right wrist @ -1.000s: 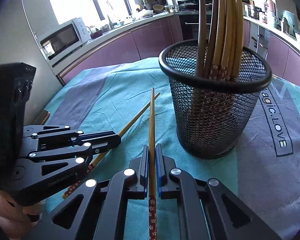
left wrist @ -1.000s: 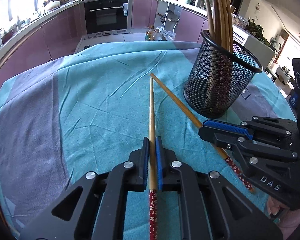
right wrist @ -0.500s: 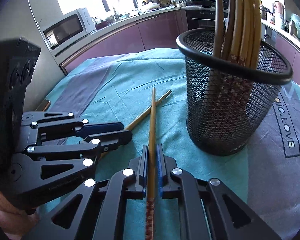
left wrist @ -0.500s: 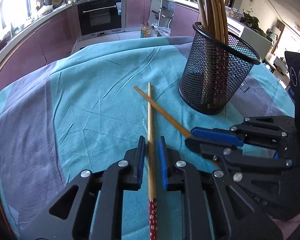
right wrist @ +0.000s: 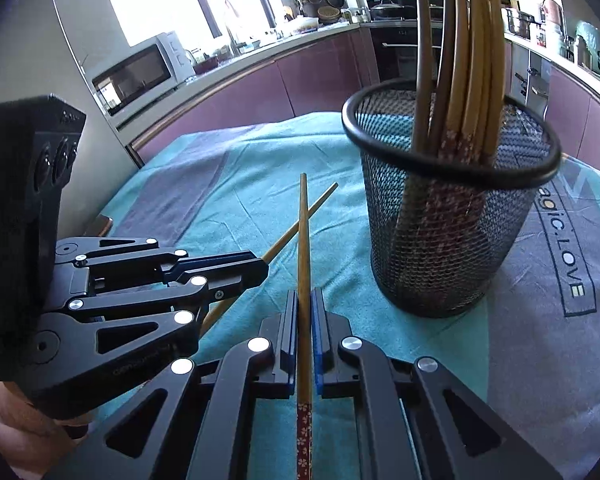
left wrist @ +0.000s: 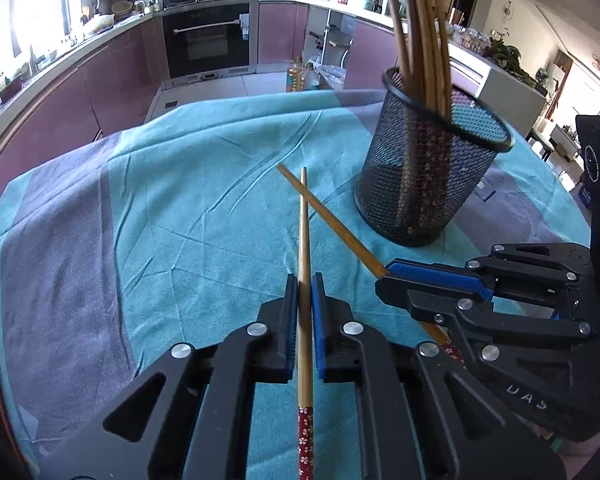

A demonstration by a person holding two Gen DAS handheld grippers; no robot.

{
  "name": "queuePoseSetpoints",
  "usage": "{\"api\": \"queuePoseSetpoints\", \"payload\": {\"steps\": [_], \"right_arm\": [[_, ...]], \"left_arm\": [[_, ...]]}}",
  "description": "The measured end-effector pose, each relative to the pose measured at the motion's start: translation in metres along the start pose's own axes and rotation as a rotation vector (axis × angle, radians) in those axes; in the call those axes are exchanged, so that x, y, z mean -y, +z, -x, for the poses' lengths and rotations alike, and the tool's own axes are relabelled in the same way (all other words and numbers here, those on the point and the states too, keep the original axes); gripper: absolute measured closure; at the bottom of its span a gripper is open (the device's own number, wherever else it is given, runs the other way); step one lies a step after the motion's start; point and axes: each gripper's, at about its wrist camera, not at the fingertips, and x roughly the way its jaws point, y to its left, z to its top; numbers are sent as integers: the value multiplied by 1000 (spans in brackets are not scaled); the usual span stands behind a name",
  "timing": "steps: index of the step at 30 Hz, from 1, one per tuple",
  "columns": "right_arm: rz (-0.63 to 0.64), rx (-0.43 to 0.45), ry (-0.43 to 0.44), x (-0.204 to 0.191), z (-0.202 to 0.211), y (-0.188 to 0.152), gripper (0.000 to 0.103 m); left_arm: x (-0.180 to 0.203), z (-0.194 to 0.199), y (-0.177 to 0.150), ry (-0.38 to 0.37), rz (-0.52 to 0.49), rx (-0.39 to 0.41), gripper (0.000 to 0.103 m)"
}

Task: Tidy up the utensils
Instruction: 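Lift the held chopsticks upright toward the mesh holder with both tools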

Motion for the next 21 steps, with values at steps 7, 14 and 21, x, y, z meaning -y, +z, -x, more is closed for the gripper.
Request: {"api": "queuePoseSetpoints", "payload": {"steps": [7,14,21], "right_arm": [[16,43,19,-6,20,1,97],[14,97,29,-3,44,3,97],[13,137,42,-1,60,5,97]], "left_arm": [[3,18,1,-28,3,40,95],[2,43,2,-65,7,83,95],[1,64,2,-91,2,116,95]]}}
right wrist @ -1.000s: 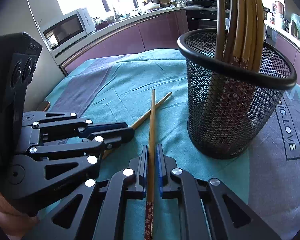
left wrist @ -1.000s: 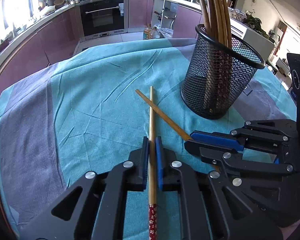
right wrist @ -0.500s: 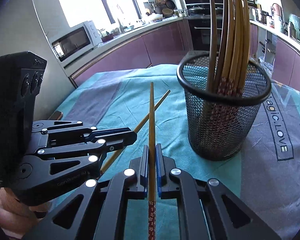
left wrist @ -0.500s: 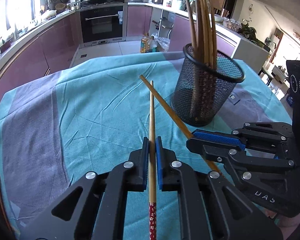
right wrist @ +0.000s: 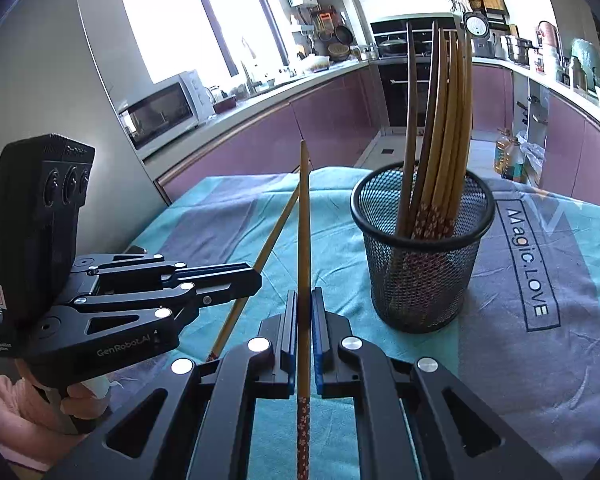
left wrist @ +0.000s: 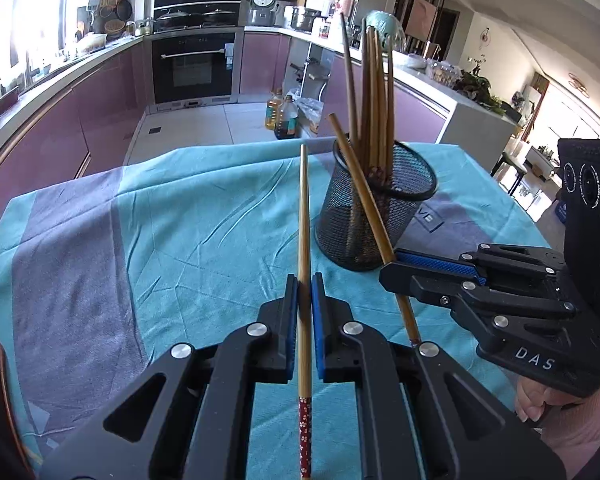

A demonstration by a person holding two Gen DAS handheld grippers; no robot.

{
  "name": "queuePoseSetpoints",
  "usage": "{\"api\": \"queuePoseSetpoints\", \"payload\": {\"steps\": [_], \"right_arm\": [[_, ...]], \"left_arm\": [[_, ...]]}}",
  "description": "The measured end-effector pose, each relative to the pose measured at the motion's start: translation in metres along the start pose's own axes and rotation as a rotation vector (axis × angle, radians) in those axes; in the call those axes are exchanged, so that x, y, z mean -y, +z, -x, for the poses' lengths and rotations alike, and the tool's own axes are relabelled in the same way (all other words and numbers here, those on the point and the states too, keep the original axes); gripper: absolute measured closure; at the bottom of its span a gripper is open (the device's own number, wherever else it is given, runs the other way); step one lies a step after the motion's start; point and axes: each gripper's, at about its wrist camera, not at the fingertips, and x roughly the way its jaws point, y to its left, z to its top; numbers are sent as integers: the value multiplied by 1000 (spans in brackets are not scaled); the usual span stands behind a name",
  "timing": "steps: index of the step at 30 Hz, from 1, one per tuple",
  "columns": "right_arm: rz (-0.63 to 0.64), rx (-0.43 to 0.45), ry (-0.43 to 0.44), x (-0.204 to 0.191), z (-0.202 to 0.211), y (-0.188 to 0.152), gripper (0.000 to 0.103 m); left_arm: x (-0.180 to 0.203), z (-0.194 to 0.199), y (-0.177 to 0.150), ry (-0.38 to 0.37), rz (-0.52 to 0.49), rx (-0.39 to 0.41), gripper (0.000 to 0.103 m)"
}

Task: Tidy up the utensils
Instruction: 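Lift the held chopsticks upright toward the mesh holder with both tools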

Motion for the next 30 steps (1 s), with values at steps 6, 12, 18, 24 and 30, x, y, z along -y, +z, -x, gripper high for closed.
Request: {"api": "queuePoseSetpoints", "payload": {"steps": [6,12,18,24,30], "right_arm": [[-10,21,3,4,9,0,97],[-15,43,1,6,18,2,97],[-17,65,-3,8,27,4,97],[-16,78,-5,9,31,7,97],[-18,86,-4,10,33,7,97]], "left_arm": [[0,15,0,-15,1,22,95],[5,23,3,-27,-1,40,95],[7,35,6,-48,-5,63,95],[9,41,6,-61,-5,76,95],[10,44,9,-69,-8,85,95]]}}
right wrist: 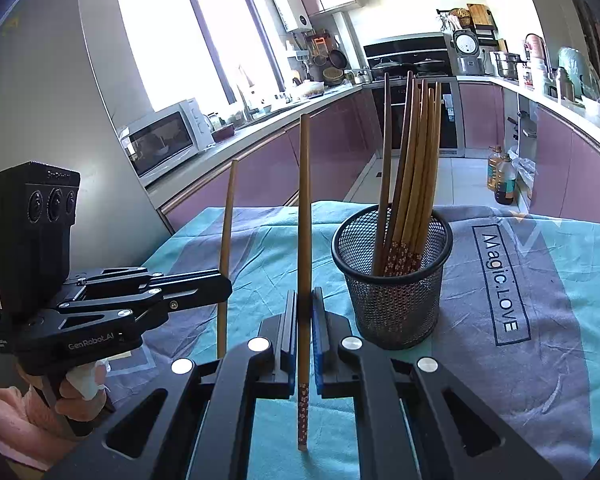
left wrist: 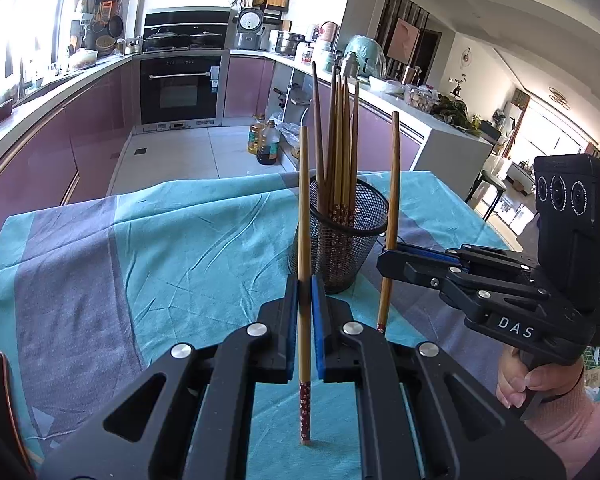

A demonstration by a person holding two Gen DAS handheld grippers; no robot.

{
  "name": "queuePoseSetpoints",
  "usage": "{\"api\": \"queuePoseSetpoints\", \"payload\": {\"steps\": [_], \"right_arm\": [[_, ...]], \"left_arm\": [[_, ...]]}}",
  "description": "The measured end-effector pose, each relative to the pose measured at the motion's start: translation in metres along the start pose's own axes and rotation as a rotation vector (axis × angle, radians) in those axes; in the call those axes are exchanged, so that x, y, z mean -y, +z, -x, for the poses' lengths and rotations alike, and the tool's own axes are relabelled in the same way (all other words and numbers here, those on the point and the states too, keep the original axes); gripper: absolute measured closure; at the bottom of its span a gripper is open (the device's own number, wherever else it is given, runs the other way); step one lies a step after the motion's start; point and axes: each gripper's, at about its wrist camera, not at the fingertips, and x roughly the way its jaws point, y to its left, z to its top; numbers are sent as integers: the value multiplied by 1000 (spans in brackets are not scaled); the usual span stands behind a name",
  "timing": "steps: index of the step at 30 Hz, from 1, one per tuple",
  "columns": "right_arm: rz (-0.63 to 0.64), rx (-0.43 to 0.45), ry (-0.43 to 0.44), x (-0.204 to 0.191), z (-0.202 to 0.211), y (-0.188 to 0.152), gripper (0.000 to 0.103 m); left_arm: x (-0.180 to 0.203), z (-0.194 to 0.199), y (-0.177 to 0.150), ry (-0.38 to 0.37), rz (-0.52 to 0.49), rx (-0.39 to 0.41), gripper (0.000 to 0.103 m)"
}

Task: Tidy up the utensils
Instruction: 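Lift the held chopsticks upright toward the mesh holder with both tools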

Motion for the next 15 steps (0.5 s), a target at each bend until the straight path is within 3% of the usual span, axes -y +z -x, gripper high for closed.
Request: {"api": "queuePoseSetpoints", "payload": {"steps": [15], "right_arm": [[0,18,-2,3,5,3,97]], "left_arm": [[1,3,3,-7,-5,12,95]]}}
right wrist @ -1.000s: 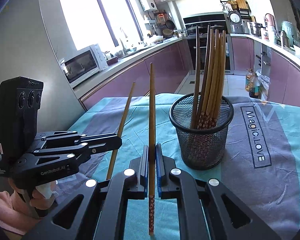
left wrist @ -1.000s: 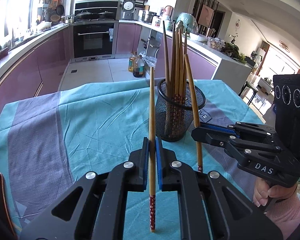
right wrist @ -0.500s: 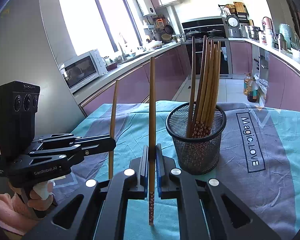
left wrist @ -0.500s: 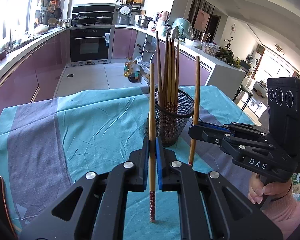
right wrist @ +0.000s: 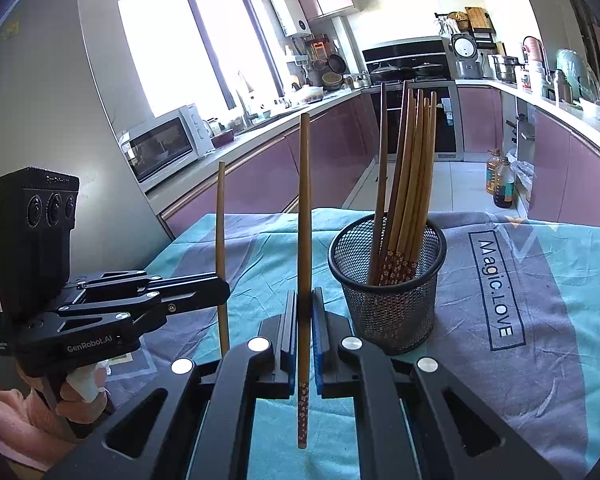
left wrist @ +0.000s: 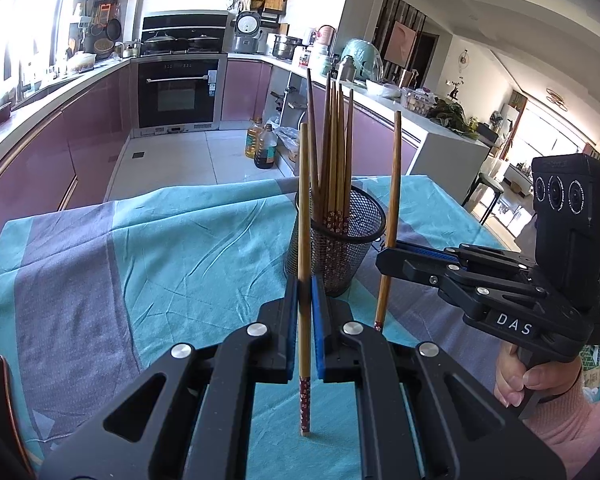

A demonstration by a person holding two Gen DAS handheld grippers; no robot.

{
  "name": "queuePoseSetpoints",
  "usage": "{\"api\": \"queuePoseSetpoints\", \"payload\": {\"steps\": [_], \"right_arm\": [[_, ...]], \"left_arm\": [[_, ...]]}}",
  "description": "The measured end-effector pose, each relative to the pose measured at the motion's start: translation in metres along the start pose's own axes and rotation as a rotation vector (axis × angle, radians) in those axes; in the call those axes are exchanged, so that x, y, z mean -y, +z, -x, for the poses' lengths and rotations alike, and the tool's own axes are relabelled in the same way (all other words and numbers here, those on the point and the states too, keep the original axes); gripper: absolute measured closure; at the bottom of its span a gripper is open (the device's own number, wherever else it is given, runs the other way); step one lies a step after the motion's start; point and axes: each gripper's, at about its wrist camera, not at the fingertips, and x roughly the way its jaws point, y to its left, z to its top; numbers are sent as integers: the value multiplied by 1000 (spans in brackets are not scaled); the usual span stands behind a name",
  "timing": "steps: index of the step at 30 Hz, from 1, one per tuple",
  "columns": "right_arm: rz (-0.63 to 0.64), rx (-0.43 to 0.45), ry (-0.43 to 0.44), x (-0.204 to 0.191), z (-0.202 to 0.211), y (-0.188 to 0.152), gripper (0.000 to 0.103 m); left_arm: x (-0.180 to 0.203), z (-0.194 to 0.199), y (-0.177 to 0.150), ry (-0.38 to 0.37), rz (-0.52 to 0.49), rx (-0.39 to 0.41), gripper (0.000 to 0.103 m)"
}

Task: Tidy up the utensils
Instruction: 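Lift the held chopsticks upright toward the mesh holder with both tools, then carry the upright chopsticks over the mesh holder with both tools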

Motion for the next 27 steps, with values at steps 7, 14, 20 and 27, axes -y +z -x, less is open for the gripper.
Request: {"api": "queuePoseSetpoints", "payload": {"steps": [7,14,20,27], "right_arm": [[1,11,-6,2,4,1,97],[7,27,-9,1,9,6,97],[9,37,-9,1,11,9,97],[10,44,-10,2,10,11,97]], "left_arm": [[1,1,0,-5,-3,7,95],[3,2,2,-16,-7,18,95],[1,8,4,-20,-11,24,95],[3,8,6,-27,-21,32,95]]}}
